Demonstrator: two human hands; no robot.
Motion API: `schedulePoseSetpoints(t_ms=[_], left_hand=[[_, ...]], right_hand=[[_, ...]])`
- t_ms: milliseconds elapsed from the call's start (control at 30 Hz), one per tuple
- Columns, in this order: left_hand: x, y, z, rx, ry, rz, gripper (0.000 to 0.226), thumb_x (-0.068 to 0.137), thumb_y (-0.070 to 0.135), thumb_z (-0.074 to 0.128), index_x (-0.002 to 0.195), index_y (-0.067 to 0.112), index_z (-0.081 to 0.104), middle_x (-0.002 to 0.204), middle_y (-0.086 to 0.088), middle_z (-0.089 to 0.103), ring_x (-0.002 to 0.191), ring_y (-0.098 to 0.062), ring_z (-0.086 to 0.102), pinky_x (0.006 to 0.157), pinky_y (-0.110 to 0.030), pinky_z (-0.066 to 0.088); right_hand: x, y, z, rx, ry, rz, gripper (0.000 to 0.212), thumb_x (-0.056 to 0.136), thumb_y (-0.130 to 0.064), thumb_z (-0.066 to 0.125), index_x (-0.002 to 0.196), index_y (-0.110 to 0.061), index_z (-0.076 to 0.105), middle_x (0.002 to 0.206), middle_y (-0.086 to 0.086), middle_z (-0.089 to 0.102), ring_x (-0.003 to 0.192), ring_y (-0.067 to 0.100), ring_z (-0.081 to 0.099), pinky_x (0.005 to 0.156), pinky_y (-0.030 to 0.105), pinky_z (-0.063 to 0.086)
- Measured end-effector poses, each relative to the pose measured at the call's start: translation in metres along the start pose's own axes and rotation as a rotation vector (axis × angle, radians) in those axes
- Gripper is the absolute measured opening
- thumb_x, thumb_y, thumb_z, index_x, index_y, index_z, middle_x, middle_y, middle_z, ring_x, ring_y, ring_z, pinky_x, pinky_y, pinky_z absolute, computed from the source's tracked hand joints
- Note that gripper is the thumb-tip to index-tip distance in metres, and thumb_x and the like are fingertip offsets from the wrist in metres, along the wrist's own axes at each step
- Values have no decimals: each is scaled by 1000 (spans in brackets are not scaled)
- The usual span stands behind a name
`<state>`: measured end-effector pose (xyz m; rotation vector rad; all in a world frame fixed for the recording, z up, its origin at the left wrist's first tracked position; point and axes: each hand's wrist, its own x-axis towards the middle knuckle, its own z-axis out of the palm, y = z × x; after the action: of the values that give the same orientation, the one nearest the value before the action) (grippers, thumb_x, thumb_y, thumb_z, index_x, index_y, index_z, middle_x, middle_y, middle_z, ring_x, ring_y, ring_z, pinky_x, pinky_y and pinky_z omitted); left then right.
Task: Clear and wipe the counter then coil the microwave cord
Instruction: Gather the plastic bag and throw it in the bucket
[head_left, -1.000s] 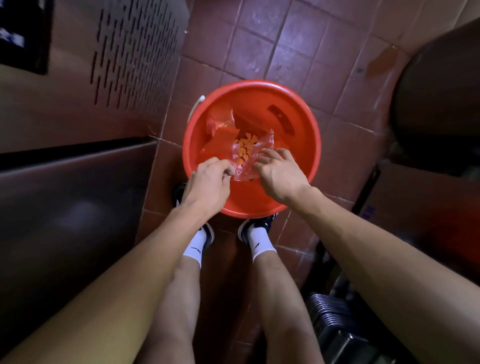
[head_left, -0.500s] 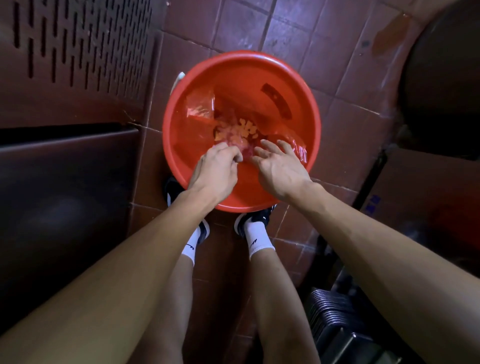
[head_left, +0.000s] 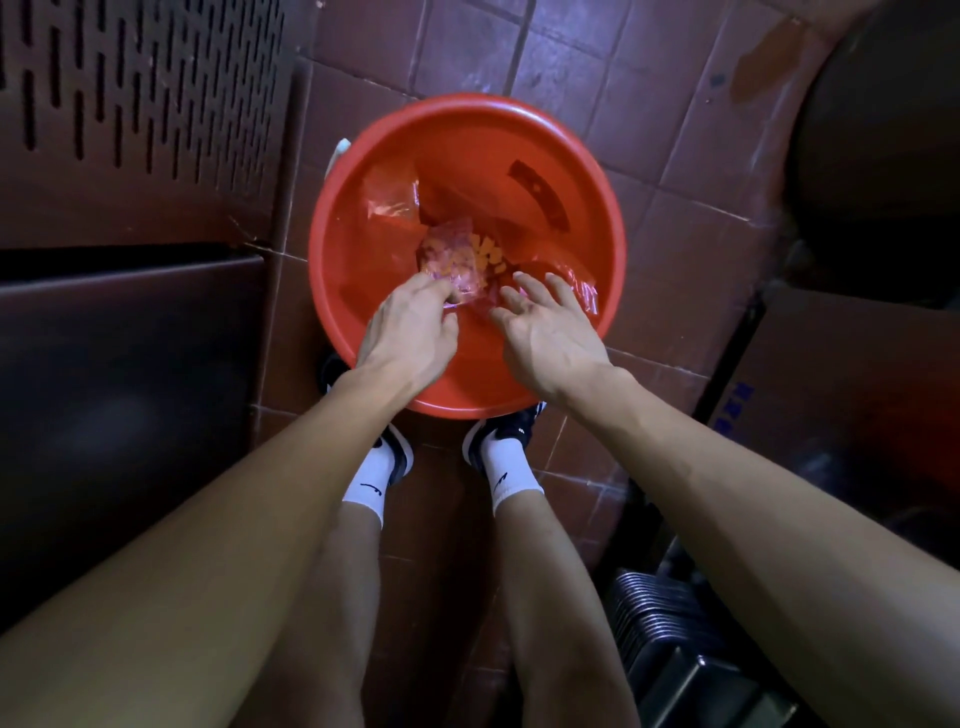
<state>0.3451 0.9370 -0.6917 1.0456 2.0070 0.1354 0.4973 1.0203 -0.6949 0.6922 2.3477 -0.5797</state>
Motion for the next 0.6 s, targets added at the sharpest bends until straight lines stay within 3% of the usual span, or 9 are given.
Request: schedulePoseSetpoints(t_ms=[333, 600], left_hand=[[-40, 9, -53, 324, -113, 99, 33, 96, 32, 49, 126, 20, 57, 123, -4, 60, 116, -28, 51, 96, -44, 43], [-100, 37, -131, 344, -154, 86, 40, 97, 36, 49, 133, 19, 54, 137, -3, 55, 130, -28, 45, 104, -47, 36]], right_hand=[[-35, -23, -46, 10, -16, 58, 49, 98, -16, 37, 146, -17, 43, 157, 11, 36, 150, 29, 22, 120, 52, 18], [-91, -72, -124, 115, -9, 179, 44, 94, -17, 44, 137, -16, 50, 143, 7, 49, 138, 29, 38, 107, 48, 35]])
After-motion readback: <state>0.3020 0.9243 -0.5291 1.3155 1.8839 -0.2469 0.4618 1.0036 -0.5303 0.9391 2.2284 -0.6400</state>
